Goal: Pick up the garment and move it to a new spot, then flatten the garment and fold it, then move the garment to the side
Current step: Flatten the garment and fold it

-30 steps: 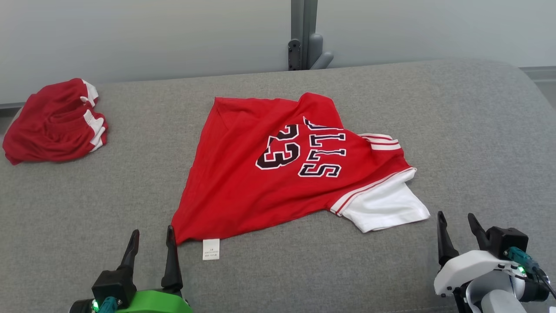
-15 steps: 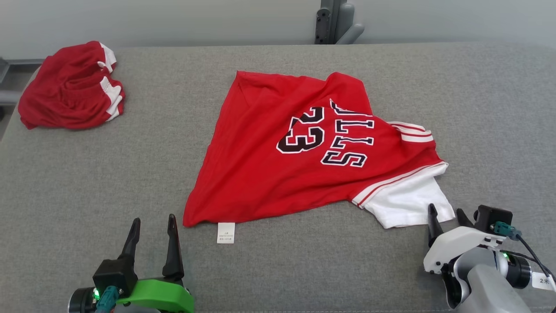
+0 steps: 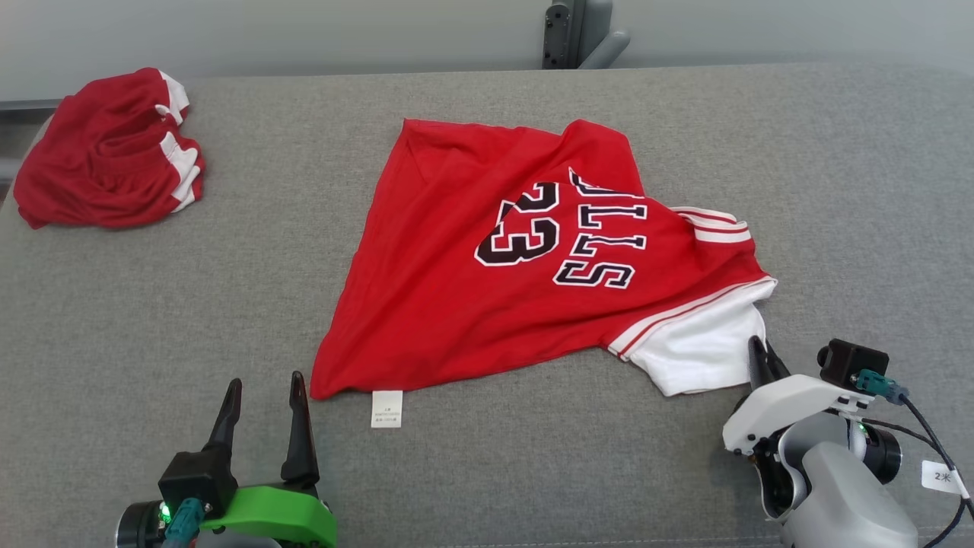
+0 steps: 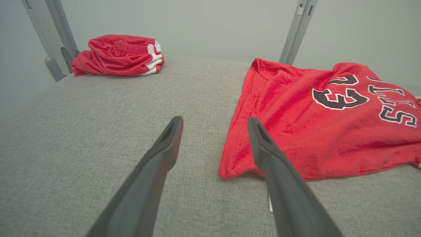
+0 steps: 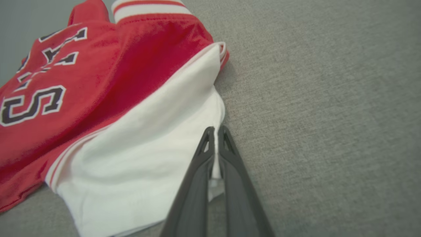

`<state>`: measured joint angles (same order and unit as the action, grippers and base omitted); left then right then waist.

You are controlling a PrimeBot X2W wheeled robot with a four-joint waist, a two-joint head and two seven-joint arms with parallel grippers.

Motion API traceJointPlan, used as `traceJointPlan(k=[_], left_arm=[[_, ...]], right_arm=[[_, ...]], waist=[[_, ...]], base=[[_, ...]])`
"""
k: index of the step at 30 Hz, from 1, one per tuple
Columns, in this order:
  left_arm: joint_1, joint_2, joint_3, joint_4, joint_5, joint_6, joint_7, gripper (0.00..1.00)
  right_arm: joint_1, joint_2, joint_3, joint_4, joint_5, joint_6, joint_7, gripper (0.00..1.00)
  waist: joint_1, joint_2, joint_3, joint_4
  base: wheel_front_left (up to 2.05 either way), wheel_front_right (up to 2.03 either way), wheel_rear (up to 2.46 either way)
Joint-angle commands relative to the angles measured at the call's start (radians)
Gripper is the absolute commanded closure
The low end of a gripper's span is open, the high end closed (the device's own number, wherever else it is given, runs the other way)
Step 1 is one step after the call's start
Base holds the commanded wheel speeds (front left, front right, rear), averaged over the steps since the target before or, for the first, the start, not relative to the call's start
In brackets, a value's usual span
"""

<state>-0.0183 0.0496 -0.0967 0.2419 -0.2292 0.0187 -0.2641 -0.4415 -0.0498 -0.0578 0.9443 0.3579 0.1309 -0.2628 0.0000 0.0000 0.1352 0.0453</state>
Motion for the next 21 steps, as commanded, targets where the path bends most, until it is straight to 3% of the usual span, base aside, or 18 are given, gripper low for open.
traceJointPlan(k=[1, 12, 21], left_arm=[[-0.001, 0.002, 0.003, -0.001, 0.003, 0.0, -0.001, 0.0], [0.024, 0.002, -0.008, 0.055, -0.01, -0.039, -0.001, 0.0], [-0.009, 0.002, -0.069, 0.167, -0.205, -0.092, 0.022, 0.0]], right_arm=[[0.02, -0.002, 0.002, -0.019, 0.007, 0.0, -0.001, 1.0], [0.222, -0.002, -0.081, -0.373, 0.042, 0.0, 0.012, 1.0], [0.307, -0.003, -0.128, -0.529, 0.033, 0.0, 0.089, 1.0]], waist=[[0.0, 0.0, -0.004, -0.012], [0.0, 0.0, -0.012, -0.058], [0.0, 0.0, -0.001, -0.07]], base=[[0.0, 0.0, 0.0], [0.0, 0.0, 0.0], [0.0, 0.0, 0.0]])
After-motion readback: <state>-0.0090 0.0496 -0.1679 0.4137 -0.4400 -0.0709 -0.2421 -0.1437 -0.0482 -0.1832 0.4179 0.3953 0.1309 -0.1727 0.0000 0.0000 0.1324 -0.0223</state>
